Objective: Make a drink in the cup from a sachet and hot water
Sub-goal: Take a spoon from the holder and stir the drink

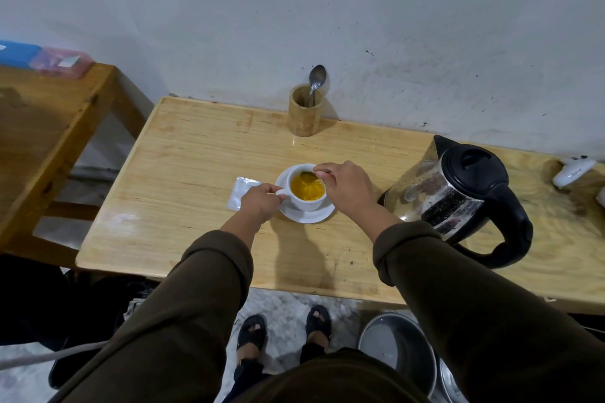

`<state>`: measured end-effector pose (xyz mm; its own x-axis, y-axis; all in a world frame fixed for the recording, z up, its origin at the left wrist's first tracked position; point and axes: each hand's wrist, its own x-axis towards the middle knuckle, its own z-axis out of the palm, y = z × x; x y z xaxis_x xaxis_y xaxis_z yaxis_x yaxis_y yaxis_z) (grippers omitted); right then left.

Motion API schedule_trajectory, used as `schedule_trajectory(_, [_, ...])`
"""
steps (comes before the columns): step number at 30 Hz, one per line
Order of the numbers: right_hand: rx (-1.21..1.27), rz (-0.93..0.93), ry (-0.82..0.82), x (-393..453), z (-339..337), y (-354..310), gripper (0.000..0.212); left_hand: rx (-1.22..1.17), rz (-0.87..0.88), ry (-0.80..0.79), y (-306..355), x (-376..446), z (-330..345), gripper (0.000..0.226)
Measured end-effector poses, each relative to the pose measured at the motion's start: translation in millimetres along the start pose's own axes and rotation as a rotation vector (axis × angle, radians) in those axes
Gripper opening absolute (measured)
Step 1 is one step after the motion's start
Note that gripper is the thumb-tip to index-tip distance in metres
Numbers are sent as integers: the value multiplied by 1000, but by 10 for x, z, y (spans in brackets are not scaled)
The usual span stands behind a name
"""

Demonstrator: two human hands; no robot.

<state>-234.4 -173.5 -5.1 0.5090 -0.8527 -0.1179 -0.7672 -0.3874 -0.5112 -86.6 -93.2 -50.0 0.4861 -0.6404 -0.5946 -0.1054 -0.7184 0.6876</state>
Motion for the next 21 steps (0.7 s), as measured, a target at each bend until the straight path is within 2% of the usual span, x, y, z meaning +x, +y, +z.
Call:
schedule_trajectory(5, [69,-7,-72,9,4,-33,23,9,10,1,-3,0,-6,33])
schedule_trajectory(15, [-73,-34,-40,81,-93,-4,29,32,20,-13,10,7,-26,35])
schedule_trajectory(21, [7,-39,-117,49,-106,-65,26,19,17,-17,-2,21,-30,35])
